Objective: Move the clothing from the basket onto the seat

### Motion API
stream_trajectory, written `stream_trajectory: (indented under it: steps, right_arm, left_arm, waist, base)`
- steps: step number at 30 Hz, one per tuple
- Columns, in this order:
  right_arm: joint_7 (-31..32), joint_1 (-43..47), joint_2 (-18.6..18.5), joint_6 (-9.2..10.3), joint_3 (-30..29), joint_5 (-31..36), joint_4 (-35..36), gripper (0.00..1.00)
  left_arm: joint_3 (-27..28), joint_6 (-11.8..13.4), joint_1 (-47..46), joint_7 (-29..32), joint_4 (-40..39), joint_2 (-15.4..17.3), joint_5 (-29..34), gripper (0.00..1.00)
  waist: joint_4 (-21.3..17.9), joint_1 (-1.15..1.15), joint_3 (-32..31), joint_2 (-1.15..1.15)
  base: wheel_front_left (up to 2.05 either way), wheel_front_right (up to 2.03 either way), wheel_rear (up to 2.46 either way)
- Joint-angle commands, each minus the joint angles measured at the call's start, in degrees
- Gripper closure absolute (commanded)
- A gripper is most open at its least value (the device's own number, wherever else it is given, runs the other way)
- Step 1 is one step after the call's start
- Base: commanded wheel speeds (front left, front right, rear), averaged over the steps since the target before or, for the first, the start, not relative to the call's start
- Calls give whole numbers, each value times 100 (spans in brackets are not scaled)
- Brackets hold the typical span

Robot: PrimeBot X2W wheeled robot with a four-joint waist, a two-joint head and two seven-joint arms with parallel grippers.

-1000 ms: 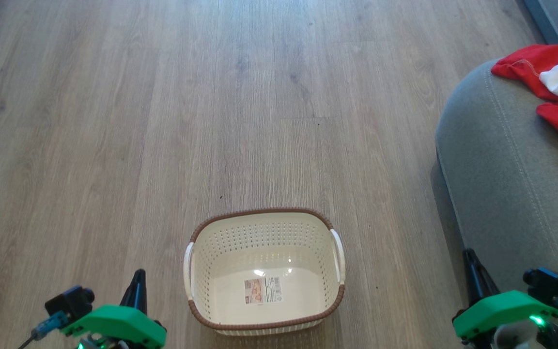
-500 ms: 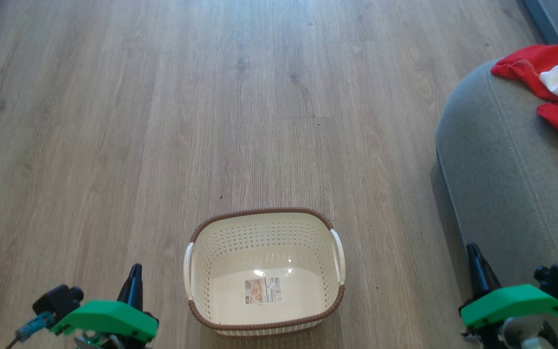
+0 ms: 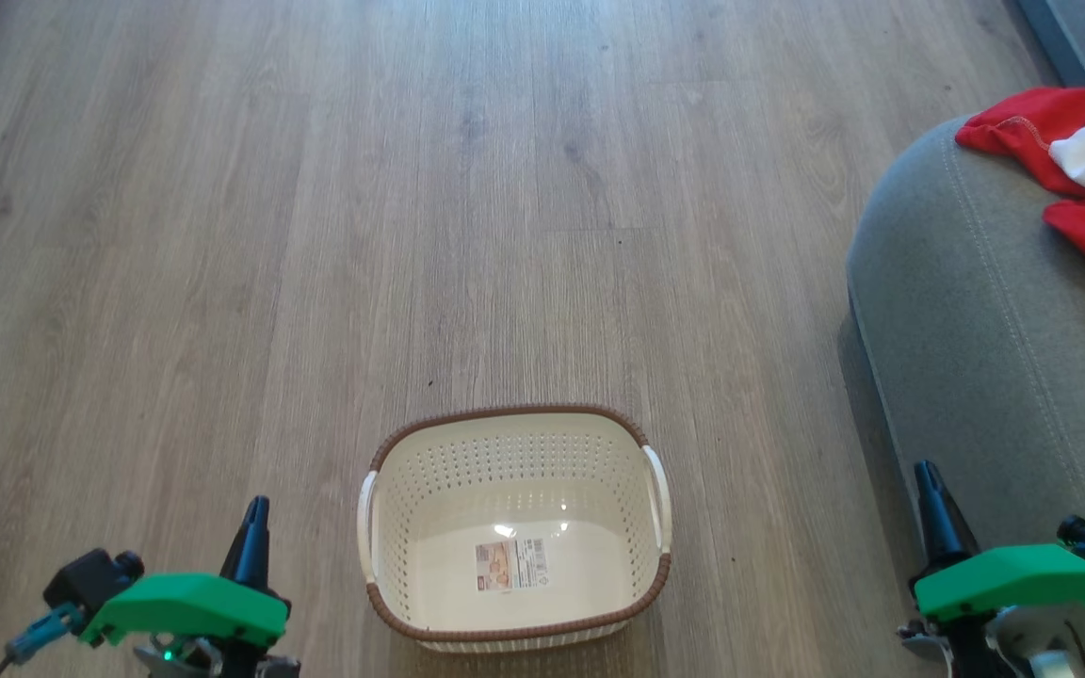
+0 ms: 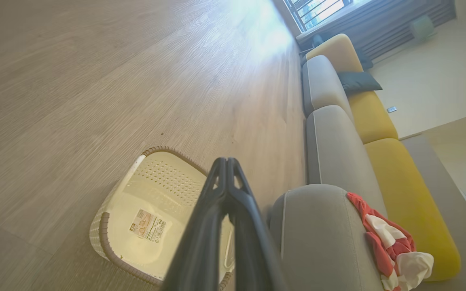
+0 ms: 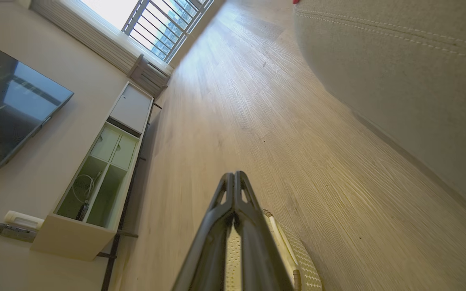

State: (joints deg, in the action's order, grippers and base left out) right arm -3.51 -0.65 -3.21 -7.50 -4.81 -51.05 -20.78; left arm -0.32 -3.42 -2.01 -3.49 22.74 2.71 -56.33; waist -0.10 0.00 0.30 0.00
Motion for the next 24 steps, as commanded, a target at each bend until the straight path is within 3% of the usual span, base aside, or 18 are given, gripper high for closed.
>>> stream_trajectory:
  steps: [1, 24]
  right_arm:
    - [39, -313, -5, 0, 42, -147, 215, 100]
    - [421, -409, 10, 0, -44, -1723, 398, 100]
  left_arm:
    - [142, -51, -291, 47, -231, 18, -134, 100]
    - [358, -193, -342, 426, -484, 18, -1505, 100]
  waist:
    - [0, 0, 0, 0]
    - [4, 0, -5, 0]
  base:
    - [0, 0, 0]
    - [0, 0, 0]
